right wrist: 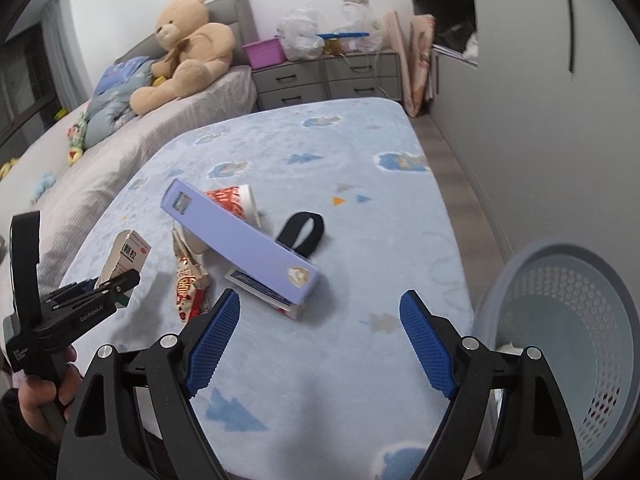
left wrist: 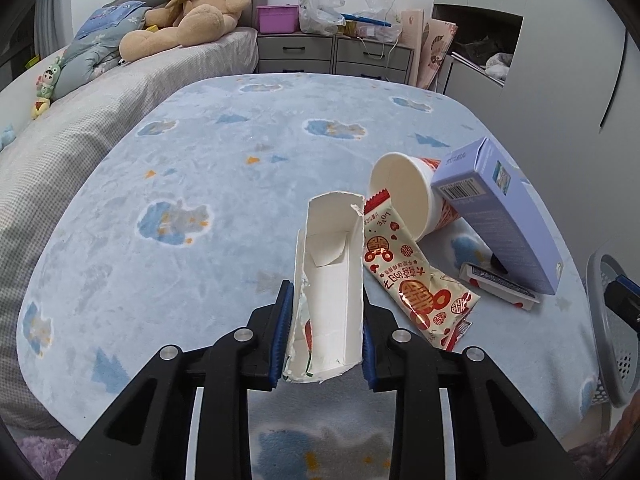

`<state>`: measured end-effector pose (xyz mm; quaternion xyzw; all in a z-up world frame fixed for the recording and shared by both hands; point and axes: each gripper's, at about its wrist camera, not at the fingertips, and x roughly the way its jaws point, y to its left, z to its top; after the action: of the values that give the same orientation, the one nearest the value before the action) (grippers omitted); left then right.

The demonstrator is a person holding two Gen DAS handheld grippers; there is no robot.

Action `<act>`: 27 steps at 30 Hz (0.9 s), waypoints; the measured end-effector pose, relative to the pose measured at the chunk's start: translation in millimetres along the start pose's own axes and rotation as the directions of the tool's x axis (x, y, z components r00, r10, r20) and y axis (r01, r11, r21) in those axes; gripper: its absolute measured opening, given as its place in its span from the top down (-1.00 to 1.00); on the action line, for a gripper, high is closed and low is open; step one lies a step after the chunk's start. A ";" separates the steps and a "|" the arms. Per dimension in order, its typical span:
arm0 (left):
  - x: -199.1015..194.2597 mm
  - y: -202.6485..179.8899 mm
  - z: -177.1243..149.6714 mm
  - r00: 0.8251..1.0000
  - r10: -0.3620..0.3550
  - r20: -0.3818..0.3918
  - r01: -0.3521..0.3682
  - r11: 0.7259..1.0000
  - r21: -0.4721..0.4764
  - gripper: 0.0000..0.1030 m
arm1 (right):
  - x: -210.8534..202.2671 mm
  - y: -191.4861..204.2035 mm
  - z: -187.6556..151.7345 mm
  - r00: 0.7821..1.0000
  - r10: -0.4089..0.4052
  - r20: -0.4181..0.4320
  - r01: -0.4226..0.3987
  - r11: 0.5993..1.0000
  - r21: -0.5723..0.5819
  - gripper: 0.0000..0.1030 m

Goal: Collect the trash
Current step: 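Grasp the lavender box with the right gripper while the left gripper holds the carton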

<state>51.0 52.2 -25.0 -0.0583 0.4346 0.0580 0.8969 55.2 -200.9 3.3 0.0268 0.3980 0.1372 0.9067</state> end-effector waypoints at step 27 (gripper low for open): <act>10.1 1.7 0.7 1.000 -0.011 -0.019 0.011 1.000 -0.010 0.44 | 79.1 48.0 27.1 0.998 0.012 -0.065 -0.029 0.960 -0.279 -0.54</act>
<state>57.5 54.6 -32.6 -0.0659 0.4425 0.0545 0.8927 115.1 -131.8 -27.2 -0.1019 0.4024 0.2023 0.8870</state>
